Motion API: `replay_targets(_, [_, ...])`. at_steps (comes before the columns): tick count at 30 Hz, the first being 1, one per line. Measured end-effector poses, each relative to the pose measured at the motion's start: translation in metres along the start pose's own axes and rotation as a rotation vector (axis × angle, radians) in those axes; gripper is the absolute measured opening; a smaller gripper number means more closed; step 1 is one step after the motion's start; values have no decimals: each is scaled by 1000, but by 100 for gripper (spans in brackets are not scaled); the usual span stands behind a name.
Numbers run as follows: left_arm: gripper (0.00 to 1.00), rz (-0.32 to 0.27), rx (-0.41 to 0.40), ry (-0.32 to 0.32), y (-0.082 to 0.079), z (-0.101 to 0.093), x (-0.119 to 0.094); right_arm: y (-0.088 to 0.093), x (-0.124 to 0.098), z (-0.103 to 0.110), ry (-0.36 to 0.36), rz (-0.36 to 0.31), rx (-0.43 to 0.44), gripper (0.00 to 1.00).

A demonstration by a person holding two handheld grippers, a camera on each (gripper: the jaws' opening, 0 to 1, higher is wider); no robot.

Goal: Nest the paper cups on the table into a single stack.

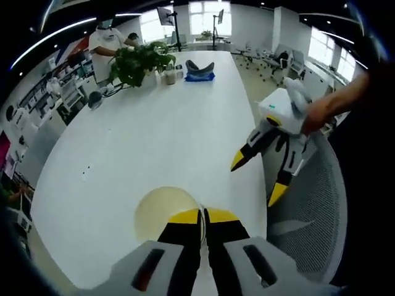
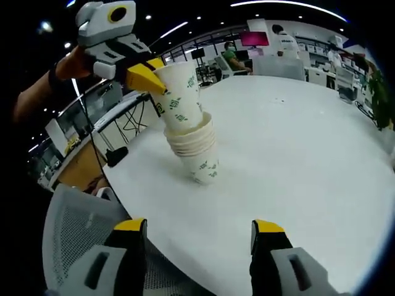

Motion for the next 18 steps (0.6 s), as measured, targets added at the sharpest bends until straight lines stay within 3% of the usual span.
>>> replay_targets(18, [0,10,-21,13,6,-3,9,3,3,-1,-3,9,-1,69])
Point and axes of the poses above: the point that each gripper's makers call its tool centre point, and the gripper's own axes: x roughly forward along the fingers, z roughly to its left, y roughly out of its underside, the point moved 4 cm from there along -x, roughly backward along the fingers, and after that the axes turned 4 degrees about x, right-handed, at the moved point
